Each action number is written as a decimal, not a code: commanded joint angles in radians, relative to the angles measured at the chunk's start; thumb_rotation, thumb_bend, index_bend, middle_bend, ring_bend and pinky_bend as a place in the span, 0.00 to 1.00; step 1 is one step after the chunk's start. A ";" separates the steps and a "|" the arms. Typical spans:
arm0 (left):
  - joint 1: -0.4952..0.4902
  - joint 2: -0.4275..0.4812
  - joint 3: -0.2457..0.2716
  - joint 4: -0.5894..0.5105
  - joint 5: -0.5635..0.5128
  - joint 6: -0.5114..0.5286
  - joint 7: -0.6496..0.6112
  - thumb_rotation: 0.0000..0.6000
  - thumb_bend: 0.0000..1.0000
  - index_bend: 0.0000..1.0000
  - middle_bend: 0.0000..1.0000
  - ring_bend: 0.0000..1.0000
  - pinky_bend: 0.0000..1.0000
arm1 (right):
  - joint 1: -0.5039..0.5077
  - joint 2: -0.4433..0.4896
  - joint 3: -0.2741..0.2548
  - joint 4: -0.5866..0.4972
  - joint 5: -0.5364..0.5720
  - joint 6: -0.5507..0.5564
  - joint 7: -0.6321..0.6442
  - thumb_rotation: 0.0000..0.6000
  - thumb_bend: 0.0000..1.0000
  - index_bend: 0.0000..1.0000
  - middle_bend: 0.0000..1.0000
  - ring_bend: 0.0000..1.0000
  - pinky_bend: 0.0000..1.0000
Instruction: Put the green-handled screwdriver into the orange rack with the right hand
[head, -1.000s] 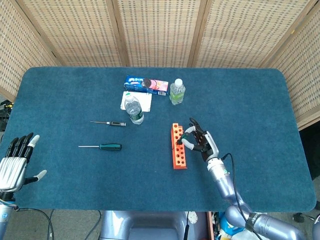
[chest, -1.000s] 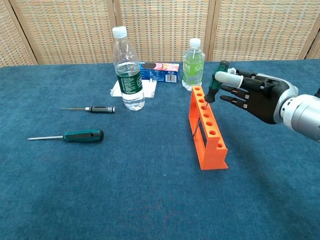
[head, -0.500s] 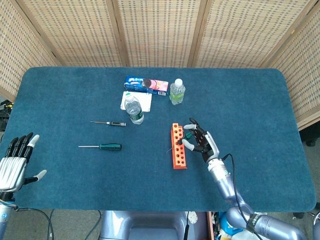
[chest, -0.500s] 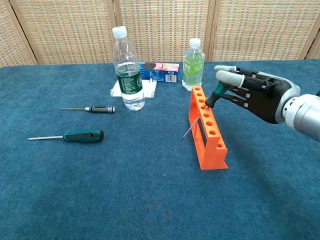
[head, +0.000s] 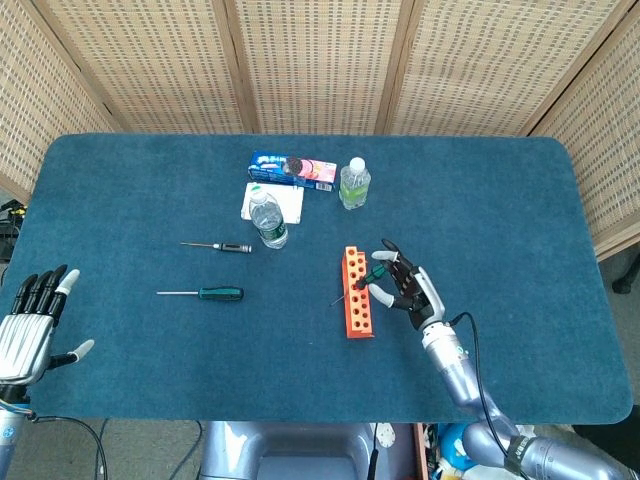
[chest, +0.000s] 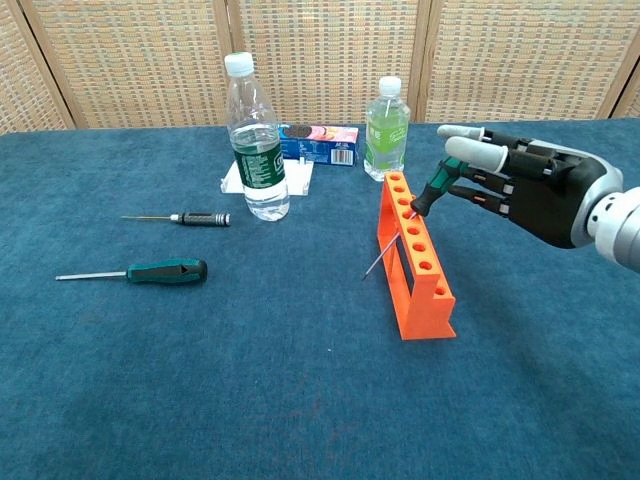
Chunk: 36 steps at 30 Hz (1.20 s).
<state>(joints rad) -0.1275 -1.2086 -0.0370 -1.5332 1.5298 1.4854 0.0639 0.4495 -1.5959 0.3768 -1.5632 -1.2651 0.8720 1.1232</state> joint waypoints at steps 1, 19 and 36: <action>0.000 0.001 0.001 -0.002 0.004 0.003 -0.003 1.00 0.00 0.00 0.00 0.00 0.00 | -0.006 0.012 -0.009 -0.014 -0.008 0.005 0.009 1.00 0.22 0.31 0.02 0.00 0.00; -0.001 -0.005 0.007 -0.003 0.018 0.005 0.006 1.00 0.00 0.00 0.00 0.00 0.00 | 0.022 0.035 -0.017 -0.083 -0.025 0.022 -0.001 1.00 0.22 0.31 0.02 0.00 0.00; 0.004 0.003 0.003 -0.007 0.019 0.019 -0.003 1.00 0.00 0.00 0.00 0.00 0.00 | 0.026 0.047 -0.040 -0.135 -0.027 0.033 -0.008 1.00 0.22 0.31 0.02 0.00 0.00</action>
<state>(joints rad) -0.1232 -1.2060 -0.0336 -1.5400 1.5490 1.5048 0.0610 0.4762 -1.5487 0.3378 -1.6972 -1.2913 0.9042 1.1159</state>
